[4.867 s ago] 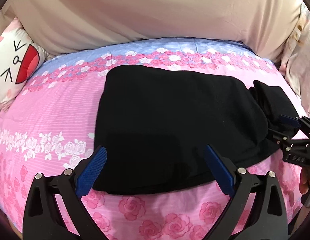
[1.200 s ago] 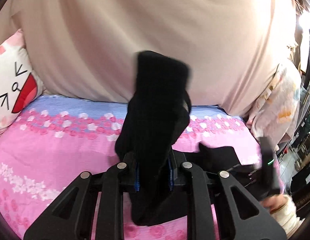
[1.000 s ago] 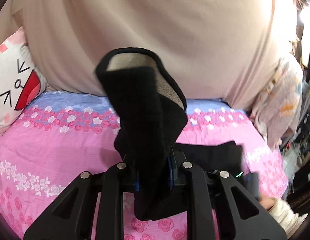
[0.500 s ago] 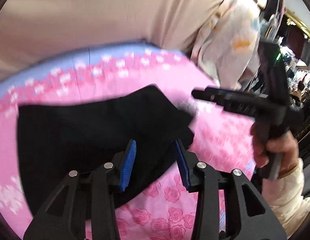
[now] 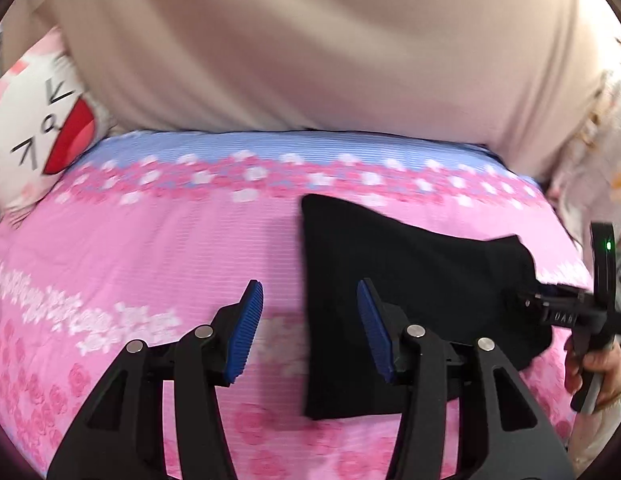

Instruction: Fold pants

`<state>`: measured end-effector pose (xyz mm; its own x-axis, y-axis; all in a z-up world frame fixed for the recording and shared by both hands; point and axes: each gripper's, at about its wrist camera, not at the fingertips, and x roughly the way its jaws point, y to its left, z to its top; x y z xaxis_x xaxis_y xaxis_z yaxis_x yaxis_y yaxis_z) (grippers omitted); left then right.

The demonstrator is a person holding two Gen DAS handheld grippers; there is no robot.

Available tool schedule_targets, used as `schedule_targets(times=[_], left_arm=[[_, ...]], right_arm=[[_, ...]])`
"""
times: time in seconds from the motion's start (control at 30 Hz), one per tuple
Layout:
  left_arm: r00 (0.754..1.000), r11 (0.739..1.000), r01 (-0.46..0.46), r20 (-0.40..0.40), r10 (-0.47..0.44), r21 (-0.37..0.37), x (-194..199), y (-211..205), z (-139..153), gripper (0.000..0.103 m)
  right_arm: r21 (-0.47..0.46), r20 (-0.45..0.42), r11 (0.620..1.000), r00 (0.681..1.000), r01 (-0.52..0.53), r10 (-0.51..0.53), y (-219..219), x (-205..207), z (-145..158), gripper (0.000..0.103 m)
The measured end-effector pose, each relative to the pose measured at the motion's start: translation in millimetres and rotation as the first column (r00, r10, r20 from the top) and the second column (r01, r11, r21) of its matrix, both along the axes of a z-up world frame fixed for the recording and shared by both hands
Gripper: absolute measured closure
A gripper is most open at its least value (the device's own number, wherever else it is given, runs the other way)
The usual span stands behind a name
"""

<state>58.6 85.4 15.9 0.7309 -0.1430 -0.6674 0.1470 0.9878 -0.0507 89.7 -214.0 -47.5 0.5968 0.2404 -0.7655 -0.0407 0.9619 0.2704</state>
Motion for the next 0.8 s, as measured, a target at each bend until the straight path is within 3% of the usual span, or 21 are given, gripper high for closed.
schedule_targets(times=[0.03, 0.07, 0.13, 0.2, 0.23, 0.27, 0.3, 0.37, 0.43, 0.53, 0.6, 0.67, 0.77, 0.8], left_arm=[[1.000, 1.000, -0.018, 0.004, 0.018, 0.011, 2, 5, 0, 0.055], [0.999, 0.999, -0.031, 0.011, 0.031, 0.028, 3, 7, 0, 0.055], [0.998, 0.995, -0.053, 0.034, 0.050, 0.079, 3, 2, 0, 0.055], [0.997, 0.992, -0.057, 0.053, 0.051, 0.111, 1, -4, -1, 0.047], [0.998, 0.993, -0.046, 0.057, 0.040, 0.111, 0, -6, -2, 0.037], [0.998, 0.994, -0.042, 0.058, 0.036, 0.105, -1, -4, -2, 0.033], [0.998, 0.995, -0.034, 0.055, 0.029, 0.099, -1, -7, -5, 0.033], [0.999, 0.996, -0.012, 0.030, 0.009, 0.091, 4, -15, -14, 0.033], [1.000, 0.996, 0.005, -0.001, -0.005, 0.086, 7, -23, -23, 0.033], [0.999, 0.997, 0.031, -0.028, -0.029, 0.067, 8, -31, -30, 0.032], [0.999, 0.997, 0.044, -0.029, -0.042, 0.061, 8, -37, -33, 0.032], [0.997, 0.996, 0.064, -0.036, -0.062, 0.059, 8, -48, -37, 0.032], [0.994, 0.994, 0.095, -0.053, -0.091, 0.062, 10, -67, -46, 0.032], [0.994, 0.992, 0.097, -0.056, -0.093, 0.081, 10, -75, -52, 0.032]], right_arm=[[0.009, 0.009, 1.000, 1.000, -0.019, 0.019, 3, 1, 6, 0.071], [0.015, 0.022, 0.999, 0.999, -0.034, 0.034, 4, -1, 16, 0.073], [-0.060, 0.109, 0.998, 0.994, -0.026, 0.032, 4, -12, 51, 0.075], [-0.130, 0.172, 0.991, 0.985, 0.027, -0.004, -6, -22, 80, 0.074], [-0.160, 0.168, 0.986, 0.986, 0.043, -0.016, -12, -20, 82, 0.071], [-0.189, 0.137, 0.981, 0.990, 0.044, -0.018, -17, -14, 76, 0.060], [-0.213, 0.071, 0.976, 0.997, 0.039, -0.024, -23, -3, 58, 0.056], [-0.226, -0.050, 0.973, 0.997, 0.039, -0.051, -28, 12, 19, 0.056], [-0.155, 0.004, 0.985, 0.997, 0.080, -0.080, -35, -4, 19, 0.056], [-0.130, 0.146, 0.971, 0.972, 0.203, -0.183, -45, -39, 49, 0.056], [-0.090, 0.177, 0.977, 0.968, 0.193, -0.175, -41, -54, 61, 0.062], [-0.061, 0.164, 0.990, 0.980, 0.125, -0.114, -29, -54, 61, 0.085], [-0.095, 0.062, 0.995, 0.998, 0.029, -0.023, -2, -28, 30, 0.089], [-0.148, 0.018, 0.989, 1.000, 0.021, -0.019, 2, -17, 13, 0.091]])
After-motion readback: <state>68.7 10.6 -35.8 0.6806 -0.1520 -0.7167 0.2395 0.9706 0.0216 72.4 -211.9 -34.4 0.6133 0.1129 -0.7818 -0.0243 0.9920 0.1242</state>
